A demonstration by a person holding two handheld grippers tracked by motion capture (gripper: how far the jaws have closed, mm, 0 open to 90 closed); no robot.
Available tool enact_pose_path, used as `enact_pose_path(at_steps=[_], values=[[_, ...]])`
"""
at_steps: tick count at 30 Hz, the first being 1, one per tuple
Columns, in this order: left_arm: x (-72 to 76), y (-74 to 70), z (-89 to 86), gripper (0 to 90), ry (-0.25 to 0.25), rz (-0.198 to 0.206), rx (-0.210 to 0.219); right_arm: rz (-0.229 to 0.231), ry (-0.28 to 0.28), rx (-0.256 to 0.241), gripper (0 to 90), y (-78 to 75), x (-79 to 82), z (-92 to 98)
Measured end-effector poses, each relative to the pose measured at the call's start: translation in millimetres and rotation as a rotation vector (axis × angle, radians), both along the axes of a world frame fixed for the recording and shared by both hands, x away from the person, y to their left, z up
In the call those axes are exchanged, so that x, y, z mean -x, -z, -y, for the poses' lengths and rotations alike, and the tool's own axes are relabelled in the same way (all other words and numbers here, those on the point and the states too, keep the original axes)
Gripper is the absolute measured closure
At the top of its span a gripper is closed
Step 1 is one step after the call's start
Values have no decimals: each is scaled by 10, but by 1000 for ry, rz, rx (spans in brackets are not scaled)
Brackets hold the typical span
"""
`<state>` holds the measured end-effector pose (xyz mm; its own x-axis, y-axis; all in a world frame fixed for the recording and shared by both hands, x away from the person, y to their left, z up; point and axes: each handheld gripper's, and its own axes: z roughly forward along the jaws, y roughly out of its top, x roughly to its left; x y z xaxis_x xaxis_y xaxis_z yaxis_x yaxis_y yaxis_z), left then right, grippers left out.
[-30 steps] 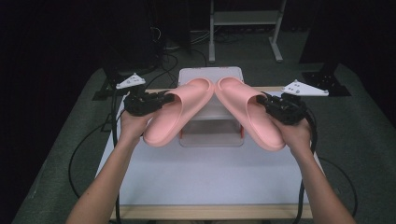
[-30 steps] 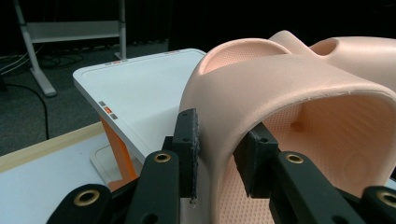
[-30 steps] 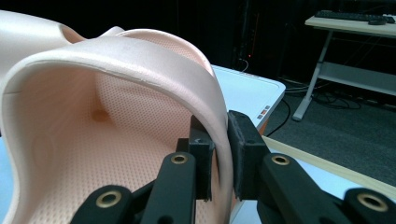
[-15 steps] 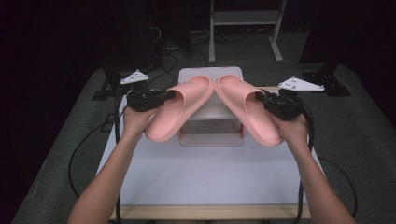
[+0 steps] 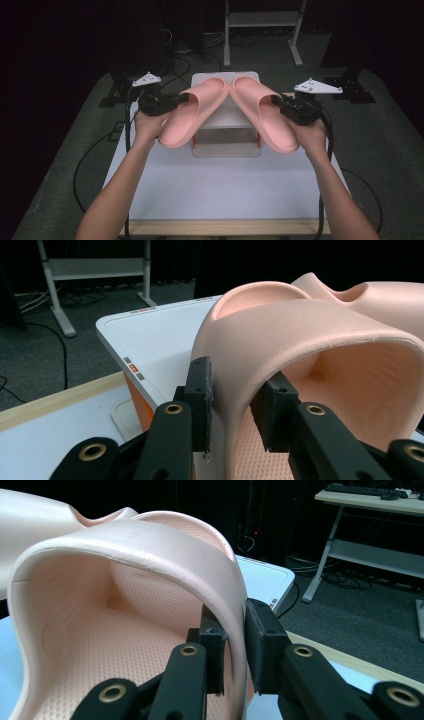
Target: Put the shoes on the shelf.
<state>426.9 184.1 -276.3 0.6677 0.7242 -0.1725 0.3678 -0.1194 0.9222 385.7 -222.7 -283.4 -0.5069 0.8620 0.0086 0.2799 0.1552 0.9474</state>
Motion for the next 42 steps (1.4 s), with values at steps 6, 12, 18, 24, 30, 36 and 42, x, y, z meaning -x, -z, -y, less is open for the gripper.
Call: enact_pose_path(at_steps=[6,12,18,24,30,36,42], values=[[-26,-27,28,702,-14,6,-6,-4,3,3,773,-5,-30,-32],[-57,-17,73,696,-15,0,-11,-11,6,-3,758,-1,-77,-69],[-79,-3,96,694,-24,-5,-7,-17,11,-4,753,2,-114,-107],[-92,-10,96,690,-35,-3,-5,-22,15,-11,750,13,-140,-119],[-109,-2,127,684,-39,-6,3,-27,20,-16,742,22,-160,-135],[-125,26,182,680,-37,-8,-7,-33,25,-14,732,35,-183,-159],[-136,46,218,678,-41,-12,-10,-36,35,-12,729,48,-200,-171]])
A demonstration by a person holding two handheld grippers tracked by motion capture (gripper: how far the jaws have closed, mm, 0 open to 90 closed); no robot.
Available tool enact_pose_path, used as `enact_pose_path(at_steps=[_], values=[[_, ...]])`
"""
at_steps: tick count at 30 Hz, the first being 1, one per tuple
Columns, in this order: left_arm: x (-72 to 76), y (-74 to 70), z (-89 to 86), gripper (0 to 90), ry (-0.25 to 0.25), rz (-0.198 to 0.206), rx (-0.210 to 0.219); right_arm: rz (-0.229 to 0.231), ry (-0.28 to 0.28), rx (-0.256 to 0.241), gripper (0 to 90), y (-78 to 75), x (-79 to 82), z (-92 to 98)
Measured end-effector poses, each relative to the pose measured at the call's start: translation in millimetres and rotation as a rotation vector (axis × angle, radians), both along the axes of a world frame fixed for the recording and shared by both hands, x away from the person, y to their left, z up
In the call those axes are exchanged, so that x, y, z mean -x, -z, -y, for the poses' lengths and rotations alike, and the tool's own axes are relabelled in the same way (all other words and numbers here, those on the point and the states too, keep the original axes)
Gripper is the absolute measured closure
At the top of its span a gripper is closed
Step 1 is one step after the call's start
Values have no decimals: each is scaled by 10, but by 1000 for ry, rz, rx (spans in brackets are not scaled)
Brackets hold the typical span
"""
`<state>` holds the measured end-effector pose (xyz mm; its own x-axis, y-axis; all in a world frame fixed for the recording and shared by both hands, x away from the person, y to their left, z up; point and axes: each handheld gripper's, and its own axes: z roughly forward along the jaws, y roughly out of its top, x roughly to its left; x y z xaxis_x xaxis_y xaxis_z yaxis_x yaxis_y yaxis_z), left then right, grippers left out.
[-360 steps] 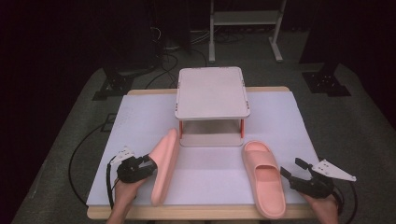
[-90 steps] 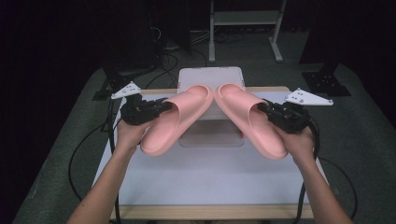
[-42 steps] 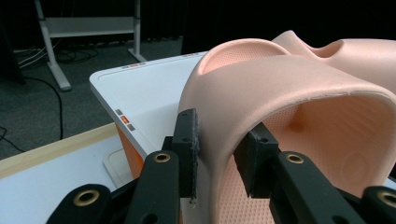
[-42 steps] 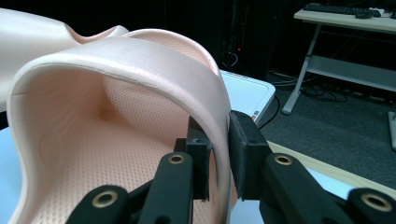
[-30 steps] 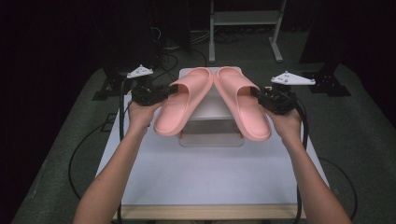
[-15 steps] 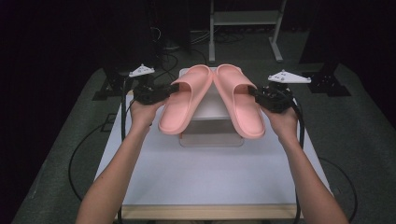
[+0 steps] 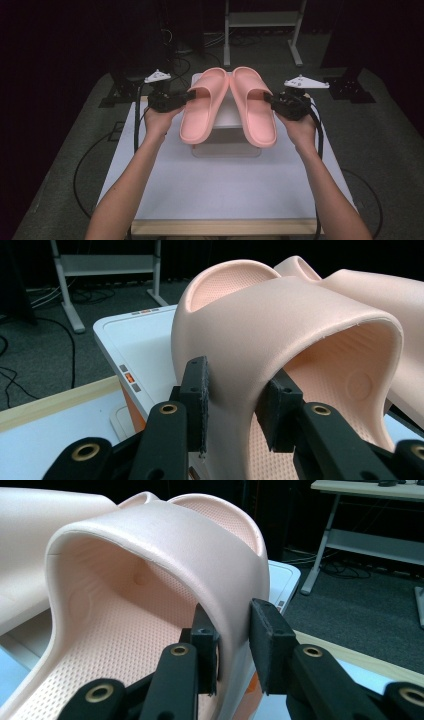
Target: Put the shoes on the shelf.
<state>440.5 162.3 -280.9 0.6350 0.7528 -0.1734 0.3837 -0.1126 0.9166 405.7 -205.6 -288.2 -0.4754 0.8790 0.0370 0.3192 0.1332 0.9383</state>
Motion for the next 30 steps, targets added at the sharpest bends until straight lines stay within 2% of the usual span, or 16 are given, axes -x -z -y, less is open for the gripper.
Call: enact_pose_path(at_steps=[21,30], values=[[-60,29,89,664,-9,-10,12,-7,24,-8,710,-10,-67,-54],[-118,28,89,658,-32,-16,25,-8,32,-8,701,-29,-142,-135]])
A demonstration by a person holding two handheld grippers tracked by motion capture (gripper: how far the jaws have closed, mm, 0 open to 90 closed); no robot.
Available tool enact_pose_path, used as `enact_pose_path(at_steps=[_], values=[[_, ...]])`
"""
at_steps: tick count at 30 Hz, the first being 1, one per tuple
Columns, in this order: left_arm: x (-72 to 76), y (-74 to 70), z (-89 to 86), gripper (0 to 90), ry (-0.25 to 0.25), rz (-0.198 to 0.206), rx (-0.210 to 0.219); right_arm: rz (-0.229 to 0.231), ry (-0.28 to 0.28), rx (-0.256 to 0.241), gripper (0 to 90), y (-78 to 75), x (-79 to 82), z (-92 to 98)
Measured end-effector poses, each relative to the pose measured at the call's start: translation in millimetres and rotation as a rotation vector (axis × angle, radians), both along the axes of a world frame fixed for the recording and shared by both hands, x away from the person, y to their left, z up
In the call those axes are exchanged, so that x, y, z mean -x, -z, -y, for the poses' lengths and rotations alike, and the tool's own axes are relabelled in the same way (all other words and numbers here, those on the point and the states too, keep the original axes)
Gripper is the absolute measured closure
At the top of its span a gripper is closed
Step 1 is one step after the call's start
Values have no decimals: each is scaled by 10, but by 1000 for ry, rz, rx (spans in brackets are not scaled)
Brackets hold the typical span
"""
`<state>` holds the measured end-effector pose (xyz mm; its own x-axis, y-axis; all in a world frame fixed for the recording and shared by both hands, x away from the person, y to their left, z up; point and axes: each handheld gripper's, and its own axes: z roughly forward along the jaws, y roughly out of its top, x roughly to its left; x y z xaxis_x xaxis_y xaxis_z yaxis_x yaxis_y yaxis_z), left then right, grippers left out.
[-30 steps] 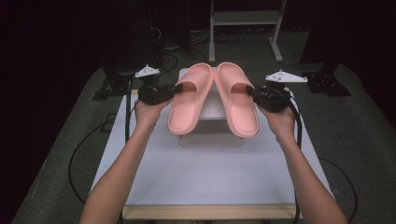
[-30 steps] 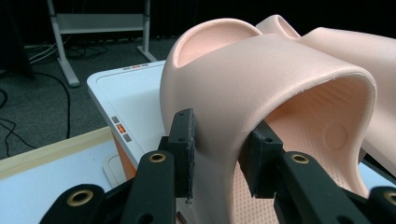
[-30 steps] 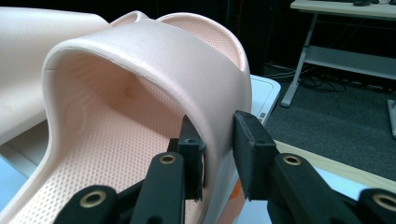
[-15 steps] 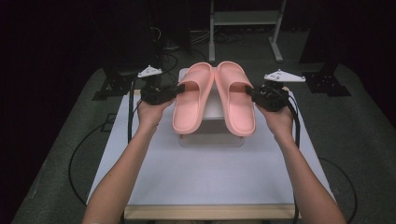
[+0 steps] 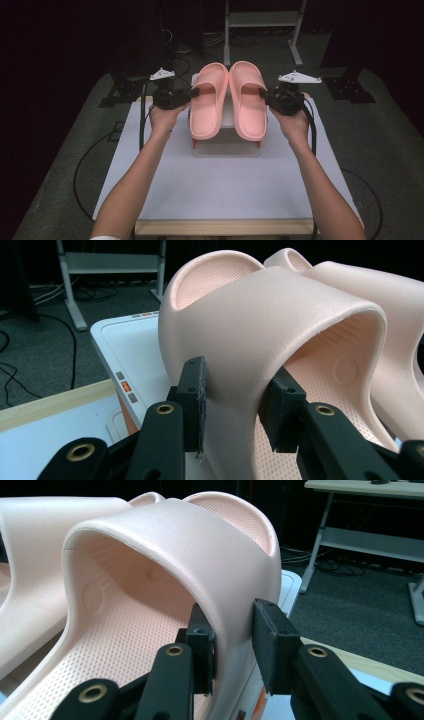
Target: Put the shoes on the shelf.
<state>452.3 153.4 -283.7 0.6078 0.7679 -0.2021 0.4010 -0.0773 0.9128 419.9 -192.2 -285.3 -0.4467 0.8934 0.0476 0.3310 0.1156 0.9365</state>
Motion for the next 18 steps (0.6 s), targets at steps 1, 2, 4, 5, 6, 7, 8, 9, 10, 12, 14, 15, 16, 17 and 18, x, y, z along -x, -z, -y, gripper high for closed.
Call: enact_pose_path(at_steps=[1,2,4,5,6,7,8,9,10,12,14,15,16,17,18], values=[[-8,3,-4,658,-2,-2,1,-3,1,-1,702,1,-10,-8],[-15,6,-6,656,-6,-6,5,-7,0,0,701,12,-34,-20],[-31,12,-12,656,-13,-8,13,-11,1,2,701,15,-41,-23],[-37,13,-14,655,-12,-7,13,-13,1,-1,701,19,-55,-28],[-44,13,-13,654,-12,-8,11,-13,2,-3,701,20,-61,-31],[-51,12,-8,654,-13,-9,11,-13,4,-7,700,19,-70,-36],[-60,8,-1,653,-13,-9,12,-15,8,-10,699,15,-79,-39],[-67,1,10,650,-17,-6,14,-16,10,-11,697,8,-90,-46],[-72,-4,14,649,-17,-6,12,-14,12,-12,697,3,-104,-52],[-87,-14,21,649,-17,-4,10,-16,12,-12,697,0,-121,-58],[-105,-23,32,648,-22,-4,12,-17,17,-20,697,-2,-139,-62],[-111,-25,33,647,-23,-3,9,-21,18,-20,696,-1,-149,-62],[-121,-26,34,647,-22,-3,5,-20,20,-18,696,1,-157,-62],[-127,-24,36,645,-23,-4,6,-22,22,-18,696,5,-169,-61],[-134,-20,41,644,-27,-4,8,-22,23,-19,696,8,-177,-62]])
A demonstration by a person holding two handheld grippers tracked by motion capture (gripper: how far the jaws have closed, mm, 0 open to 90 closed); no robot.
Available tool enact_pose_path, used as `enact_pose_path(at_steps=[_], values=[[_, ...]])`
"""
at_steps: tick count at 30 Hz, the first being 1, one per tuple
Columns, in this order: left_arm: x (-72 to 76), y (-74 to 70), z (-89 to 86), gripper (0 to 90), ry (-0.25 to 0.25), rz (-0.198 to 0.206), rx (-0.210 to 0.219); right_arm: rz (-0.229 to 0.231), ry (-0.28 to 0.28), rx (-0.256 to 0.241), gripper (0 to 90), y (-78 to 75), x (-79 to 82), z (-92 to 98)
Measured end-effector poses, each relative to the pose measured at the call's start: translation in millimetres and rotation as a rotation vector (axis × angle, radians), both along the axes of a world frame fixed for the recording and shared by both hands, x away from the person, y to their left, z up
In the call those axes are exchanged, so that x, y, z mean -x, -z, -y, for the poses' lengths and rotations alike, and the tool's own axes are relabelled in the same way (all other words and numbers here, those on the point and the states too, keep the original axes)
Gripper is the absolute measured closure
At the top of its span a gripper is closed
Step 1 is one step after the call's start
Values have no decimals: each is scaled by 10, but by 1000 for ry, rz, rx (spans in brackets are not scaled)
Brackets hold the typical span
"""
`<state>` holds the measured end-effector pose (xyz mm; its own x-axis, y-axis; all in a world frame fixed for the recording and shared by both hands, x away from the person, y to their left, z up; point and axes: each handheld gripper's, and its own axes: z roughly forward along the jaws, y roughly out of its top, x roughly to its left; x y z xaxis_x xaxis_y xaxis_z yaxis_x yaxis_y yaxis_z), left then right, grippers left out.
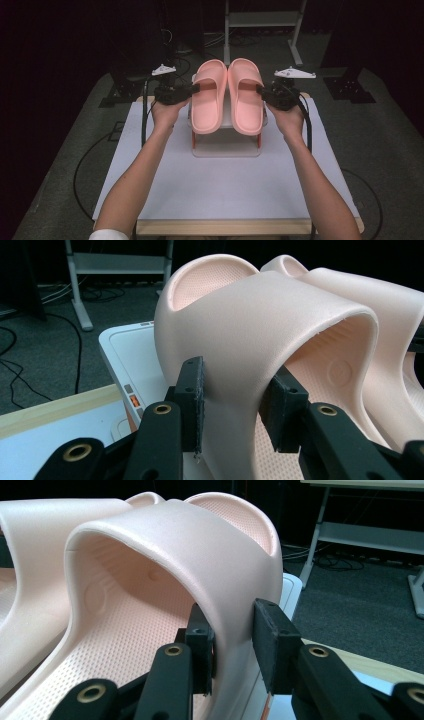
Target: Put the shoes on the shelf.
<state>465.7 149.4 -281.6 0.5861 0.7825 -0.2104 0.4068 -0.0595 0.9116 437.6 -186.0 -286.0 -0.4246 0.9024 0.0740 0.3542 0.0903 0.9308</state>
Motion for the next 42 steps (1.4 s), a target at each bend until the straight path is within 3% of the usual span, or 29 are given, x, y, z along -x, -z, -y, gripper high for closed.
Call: enact_pose_path(at_steps=[14,32,42], values=[[-83,45,46,638,-13,-16,1,-17,21,-15,689,33,-97,-22],[-230,172,100,635,-25,-44,35,-37,36,4,677,79,-220,-88],[-276,183,121,630,-25,-50,20,-51,43,2,676,117,-296,-120]])
